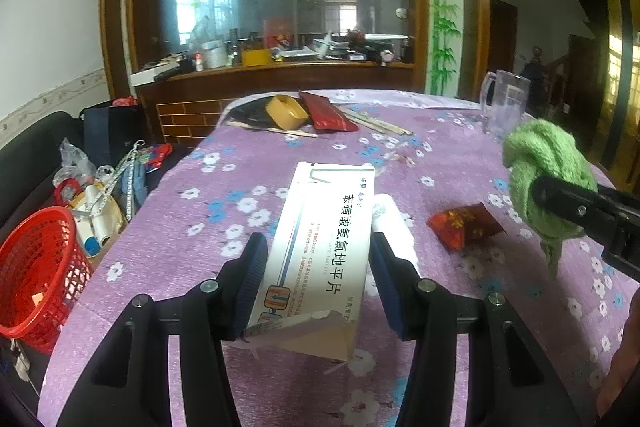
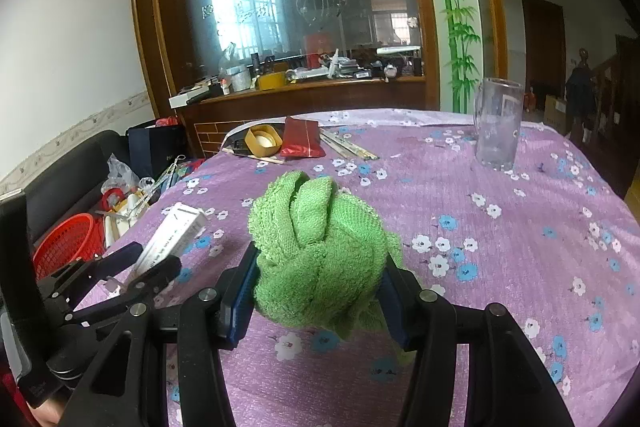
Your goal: Collect trash
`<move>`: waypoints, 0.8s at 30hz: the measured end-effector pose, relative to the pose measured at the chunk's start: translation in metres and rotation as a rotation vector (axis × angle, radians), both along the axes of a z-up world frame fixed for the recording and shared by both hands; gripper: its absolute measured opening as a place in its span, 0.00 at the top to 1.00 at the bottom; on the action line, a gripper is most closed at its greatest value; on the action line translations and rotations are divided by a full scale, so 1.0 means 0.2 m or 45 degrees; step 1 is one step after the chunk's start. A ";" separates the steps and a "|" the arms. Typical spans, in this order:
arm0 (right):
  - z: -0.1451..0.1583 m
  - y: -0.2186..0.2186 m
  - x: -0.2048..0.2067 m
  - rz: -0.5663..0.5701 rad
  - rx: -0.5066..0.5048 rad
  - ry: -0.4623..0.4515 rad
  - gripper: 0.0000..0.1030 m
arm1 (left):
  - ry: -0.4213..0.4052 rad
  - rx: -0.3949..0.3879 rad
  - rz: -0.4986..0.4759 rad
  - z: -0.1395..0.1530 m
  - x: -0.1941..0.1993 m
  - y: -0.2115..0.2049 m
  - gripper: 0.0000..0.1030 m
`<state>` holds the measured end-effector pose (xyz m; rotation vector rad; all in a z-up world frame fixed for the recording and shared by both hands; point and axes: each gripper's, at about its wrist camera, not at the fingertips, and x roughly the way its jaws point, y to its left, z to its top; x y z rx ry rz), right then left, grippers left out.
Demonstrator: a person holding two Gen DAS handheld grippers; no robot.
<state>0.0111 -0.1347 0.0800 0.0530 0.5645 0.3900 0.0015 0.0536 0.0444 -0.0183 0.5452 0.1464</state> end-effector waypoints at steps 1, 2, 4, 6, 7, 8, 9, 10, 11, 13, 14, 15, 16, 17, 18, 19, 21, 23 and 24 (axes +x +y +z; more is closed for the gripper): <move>0.00 -0.01 0.00 0.001 0.008 0.007 0.43 | -0.002 0.000 0.007 0.01 -0.01 0.00 0.50; 0.00 -0.01 0.00 0.001 0.012 0.010 0.43 | 0.002 -0.003 0.012 0.01 -0.01 0.01 0.50; -0.01 -0.01 0.01 0.003 0.016 0.020 0.43 | 0.011 -0.024 0.019 0.02 -0.05 0.02 0.50; -0.01 -0.01 0.01 0.011 0.019 0.031 0.43 | 0.034 -0.030 0.017 0.04 -0.08 0.02 0.50; -0.02 -0.01 0.01 0.015 0.023 0.035 0.43 | 0.040 -0.030 0.015 0.04 -0.10 0.02 0.50; -0.02 -0.01 0.01 0.018 0.025 0.036 0.43 | 0.038 -0.025 0.017 0.05 -0.13 0.03 0.50; -0.02 -0.01 0.00 0.020 0.024 0.035 0.43 | 0.037 -0.016 0.020 0.06 -0.14 0.03 0.50; -0.02 0.00 0.00 0.022 0.022 0.032 0.43 | 0.037 -0.005 0.024 0.08 -0.18 0.03 0.50; -0.02 0.00 0.00 0.025 0.015 0.027 0.43 | 0.035 -0.004 0.030 0.09 -0.20 0.04 0.50; -0.02 0.02 -0.01 0.034 0.001 0.028 0.43 | 0.026 -0.010 0.041 0.12 -0.25 0.07 0.50; -0.03 0.03 0.00 0.048 -0.011 0.035 0.43 | 0.020 -0.009 0.050 0.13 -0.28 0.09 0.50; -0.04 0.05 0.00 0.051 -0.022 0.044 0.43 | 0.016 -0.007 0.055 0.15 -0.30 0.10 0.50; -0.04 0.05 0.00 0.049 -0.025 0.051 0.43 | 0.010 -0.007 0.061 0.15 -0.33 0.11 0.50; -0.04 0.07 -0.01 0.056 -0.019 0.067 0.43 | 0.006 -0.008 0.065 0.16 -0.35 0.13 0.50; -0.04 0.08 -0.01 0.066 -0.006 0.082 0.43 | 0.006 -0.009 0.067 0.17 -0.37 0.14 0.50; -0.04 0.08 -0.02 0.075 0.006 0.092 0.43 | 0.005 -0.011 0.070 0.17 -0.39 0.15 0.50; -0.03 0.11 -0.05 0.096 0.016 0.105 0.43 | 0.000 -0.021 0.076 0.17 -0.43 0.18 0.50; -0.02 0.14 -0.10 0.112 0.012 0.103 0.43 | -0.009 -0.024 0.079 0.18 -0.46 0.20 0.50; -0.01 0.16 -0.12 0.121 0.011 0.104 0.43 | -0.013 -0.025 0.081 0.18 -0.47 0.22 0.50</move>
